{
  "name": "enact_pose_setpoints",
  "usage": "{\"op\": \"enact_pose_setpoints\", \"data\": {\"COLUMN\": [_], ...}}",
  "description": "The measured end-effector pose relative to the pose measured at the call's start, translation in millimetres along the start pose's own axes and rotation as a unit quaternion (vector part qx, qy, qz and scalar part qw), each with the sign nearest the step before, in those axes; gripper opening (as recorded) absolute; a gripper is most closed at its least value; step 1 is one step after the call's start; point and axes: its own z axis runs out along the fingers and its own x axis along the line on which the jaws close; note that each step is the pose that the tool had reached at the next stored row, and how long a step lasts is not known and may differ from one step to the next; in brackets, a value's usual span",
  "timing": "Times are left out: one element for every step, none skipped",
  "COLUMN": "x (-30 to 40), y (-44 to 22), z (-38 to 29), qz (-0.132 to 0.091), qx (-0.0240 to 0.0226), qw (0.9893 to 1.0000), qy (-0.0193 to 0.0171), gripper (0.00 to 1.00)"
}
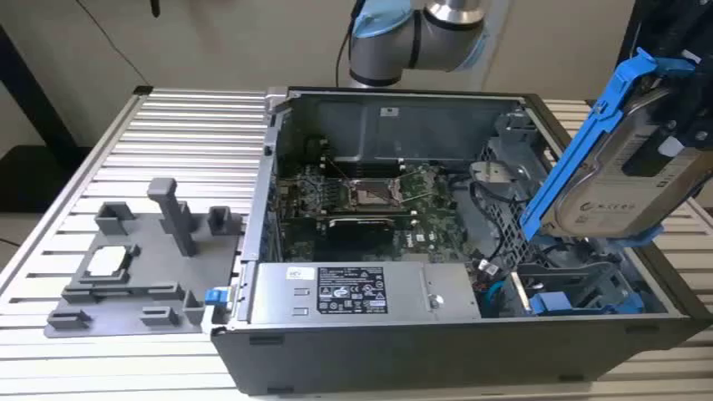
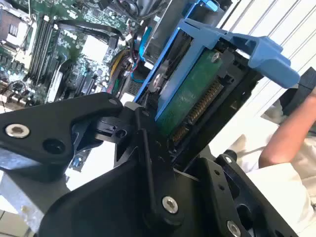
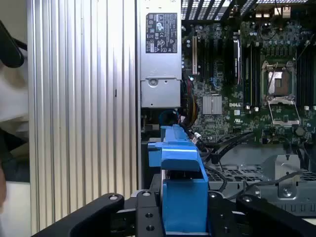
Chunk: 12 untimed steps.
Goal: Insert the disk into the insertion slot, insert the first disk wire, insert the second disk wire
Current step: 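Insert the disk into the insertion slot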
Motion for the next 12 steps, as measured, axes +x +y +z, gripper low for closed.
{"op": "enact_pose_setpoints", "data": {"x": [0.0, 0.0, 0.0, 0.0, 0.0, 0.0, 0.0, 0.0, 0.0, 0.0, 0.0, 0.0], "y": [0.0, 0.0, 0.0, 0.0, 0.0, 0.0, 0.0, 0.0, 0.0, 0.0, 0.0, 0.0], "z": [0.0, 0.0, 0.0, 0.0, 0.0, 0.0, 0.0, 0.0, 0.0, 0.0, 0.0, 0.2], "qz": [0.000, 0.000, 0.000, 0.000, 0.000, 0.000, 0.000, 0.000, 0.000, 0.000, 0.000, 0.000], "qx": [0.0000, 0.0000, 0.0000, 0.0000, 0.0000, 0.0000, 0.0000, 0.0000, 0.0000, 0.0000, 0.0000, 0.0000], "qw": [1.0000, 1.0000, 1.0000, 1.0000, 1.0000, 1.0000, 1.0000, 1.0000, 1.0000, 1.0000, 1.0000, 1.0000], "qy": [0.0000, 0.0000, 0.0000, 0.0000, 0.0000, 0.0000, 0.0000, 0.0000, 0.0000, 0.0000, 0.0000, 0.0000], "gripper": [0.33, 0.33, 0.33, 0.33, 0.33, 0.33, 0.33, 0.33, 0.33, 0.33, 0.33, 0.33]}}
